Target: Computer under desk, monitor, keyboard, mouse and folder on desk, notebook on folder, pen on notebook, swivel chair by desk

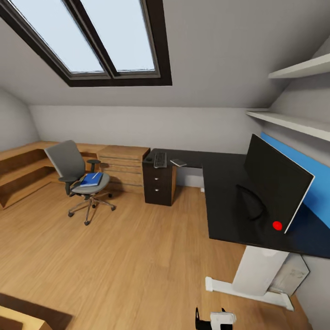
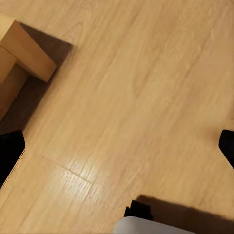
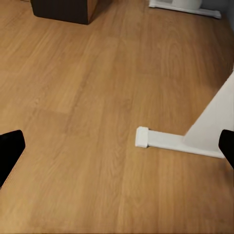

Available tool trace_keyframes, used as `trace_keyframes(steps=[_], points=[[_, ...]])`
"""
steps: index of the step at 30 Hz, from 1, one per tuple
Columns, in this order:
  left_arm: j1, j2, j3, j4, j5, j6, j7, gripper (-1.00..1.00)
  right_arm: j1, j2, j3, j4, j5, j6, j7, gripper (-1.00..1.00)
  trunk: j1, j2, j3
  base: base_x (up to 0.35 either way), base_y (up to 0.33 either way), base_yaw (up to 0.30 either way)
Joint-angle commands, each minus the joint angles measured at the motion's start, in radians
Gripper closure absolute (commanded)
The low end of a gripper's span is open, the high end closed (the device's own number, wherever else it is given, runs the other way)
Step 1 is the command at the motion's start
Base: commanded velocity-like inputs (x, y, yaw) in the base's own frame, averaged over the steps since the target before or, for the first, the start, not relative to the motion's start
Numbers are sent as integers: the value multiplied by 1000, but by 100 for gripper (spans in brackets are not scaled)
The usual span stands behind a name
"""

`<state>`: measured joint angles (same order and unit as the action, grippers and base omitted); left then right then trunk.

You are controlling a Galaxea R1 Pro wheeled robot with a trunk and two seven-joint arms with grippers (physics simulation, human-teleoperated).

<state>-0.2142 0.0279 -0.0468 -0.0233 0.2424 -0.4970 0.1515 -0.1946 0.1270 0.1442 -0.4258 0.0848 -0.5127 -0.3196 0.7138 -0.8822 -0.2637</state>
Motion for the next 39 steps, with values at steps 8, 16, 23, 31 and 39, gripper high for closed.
trace_keyframes(steps=[8, 16, 23, 31, 39], points=[[-1, 0, -5, 0, 5, -4, 3, -100, -1, 0, 5, 1, 9, 0, -10, -100, 1, -1, -4, 317, 142, -159], [-1, 0, -5, 0, 5, -5, 3, -100, 0, 2, 5, 1, 7, 0, -10, -100, 1, -1, -16, 318, 139, -20], [-1, 0, -5, 0, 5, -5, 3, -100, -1, 2, 5, 2, 7, 0, -10, -100, 1, -1, -26, 309, 189, -1], [-1, -1, -5, 0, 4, -5, 2, -100, 0, 2, 6, 2, 7, 0, -10, -100, 1, -1, -27, 126, 48, 0], [-1, 0, -5, 0, 4, -2, 5, -100, 0, 2, 6, 2, 7, 0, -10, -100, 1, -1, -27, 199, 15, 0]])
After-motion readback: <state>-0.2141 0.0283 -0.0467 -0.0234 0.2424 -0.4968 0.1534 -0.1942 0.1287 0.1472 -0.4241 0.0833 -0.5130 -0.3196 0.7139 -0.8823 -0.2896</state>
